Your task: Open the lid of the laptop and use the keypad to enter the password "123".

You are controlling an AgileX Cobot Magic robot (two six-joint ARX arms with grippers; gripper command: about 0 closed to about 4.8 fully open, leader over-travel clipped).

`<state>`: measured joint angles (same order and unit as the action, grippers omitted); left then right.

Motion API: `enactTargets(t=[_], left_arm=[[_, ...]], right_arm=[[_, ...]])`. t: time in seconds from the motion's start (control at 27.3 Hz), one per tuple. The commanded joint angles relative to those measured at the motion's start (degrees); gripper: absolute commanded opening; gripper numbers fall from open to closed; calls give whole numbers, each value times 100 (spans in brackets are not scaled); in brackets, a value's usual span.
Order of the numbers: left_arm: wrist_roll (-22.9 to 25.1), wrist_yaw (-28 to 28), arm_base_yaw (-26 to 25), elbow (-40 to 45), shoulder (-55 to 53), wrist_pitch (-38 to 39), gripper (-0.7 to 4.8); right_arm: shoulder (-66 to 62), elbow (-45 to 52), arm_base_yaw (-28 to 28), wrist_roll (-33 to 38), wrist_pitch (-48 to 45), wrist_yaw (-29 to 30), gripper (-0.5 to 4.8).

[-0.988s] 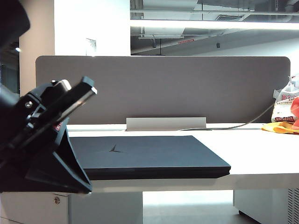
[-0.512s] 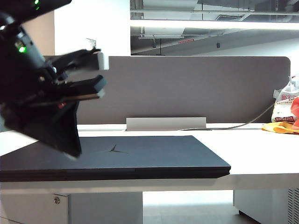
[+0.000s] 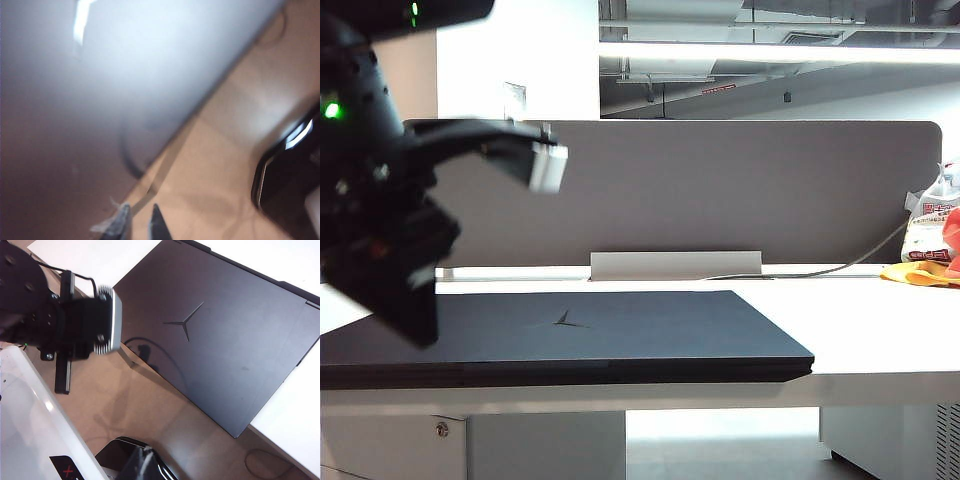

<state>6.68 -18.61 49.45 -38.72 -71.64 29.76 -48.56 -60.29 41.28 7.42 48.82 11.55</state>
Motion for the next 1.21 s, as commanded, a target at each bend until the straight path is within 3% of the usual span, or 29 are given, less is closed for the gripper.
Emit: enactTargets(t=[0.04, 0.29, 0.59, 0.88, 1.21], left_arm=[[411, 68, -4, -44, -208, 61, 38], [890, 35, 0, -46, -485, 57, 123], [1707, -466, 304, -127, -555, -98, 126], [1690, -627, 782, -577, -1161, -256, 155], [1692, -625, 822, -960, -1943, -269, 156]], right_arm=[[13, -9, 7, -15, -57, -7, -5], [13, -9, 7, -15, -55, -7, -5], [7, -9, 4, -15, -59, -11, -5], [-15, -9, 4, -17, -59, -9, -5], [-17, -9, 4, -17, -55, -9, -5]])
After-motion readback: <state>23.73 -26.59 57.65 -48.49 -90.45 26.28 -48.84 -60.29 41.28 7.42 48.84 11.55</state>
